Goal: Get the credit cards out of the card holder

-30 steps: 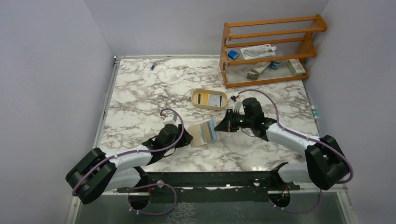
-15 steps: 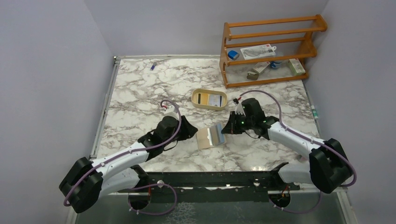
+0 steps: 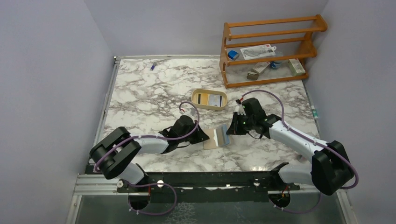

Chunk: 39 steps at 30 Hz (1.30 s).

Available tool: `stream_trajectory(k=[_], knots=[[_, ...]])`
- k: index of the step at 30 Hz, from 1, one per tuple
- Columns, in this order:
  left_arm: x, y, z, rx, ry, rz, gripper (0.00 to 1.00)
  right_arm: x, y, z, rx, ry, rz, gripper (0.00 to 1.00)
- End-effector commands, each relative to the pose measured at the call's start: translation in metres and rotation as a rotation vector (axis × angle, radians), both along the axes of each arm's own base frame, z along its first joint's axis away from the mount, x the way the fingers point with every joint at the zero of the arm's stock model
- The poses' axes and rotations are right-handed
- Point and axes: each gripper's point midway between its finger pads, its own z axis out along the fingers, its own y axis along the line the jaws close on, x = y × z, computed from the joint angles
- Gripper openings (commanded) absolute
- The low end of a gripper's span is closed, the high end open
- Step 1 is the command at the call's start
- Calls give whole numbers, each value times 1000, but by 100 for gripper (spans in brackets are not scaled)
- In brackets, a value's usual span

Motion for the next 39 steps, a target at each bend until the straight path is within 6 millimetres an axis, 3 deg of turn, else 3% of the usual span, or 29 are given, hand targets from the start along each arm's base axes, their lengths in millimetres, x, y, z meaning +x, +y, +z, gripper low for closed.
stream_trajectory(k=[1,11,15,25,33,39], knots=[[-2,-37,16,-127,-9,-87,0,4,-3,11,-17,-28,-7,1],[-3,-30,-17,-48,23,-59,0,7,-2,27,-11,-41,-6,1],[-4,-28,-36,-9,57,-50,0,4,13,29,64,-25,39,1],[-5,-30,-53,28,80,-55,0,-6,38,27,211,26,111,1],[-6,-27,-57,39,80,-52,0,-10,32,13,184,49,91,1],[-7,-23,-56,43,70,-46,0,-15,10,-10,89,41,30,1]])
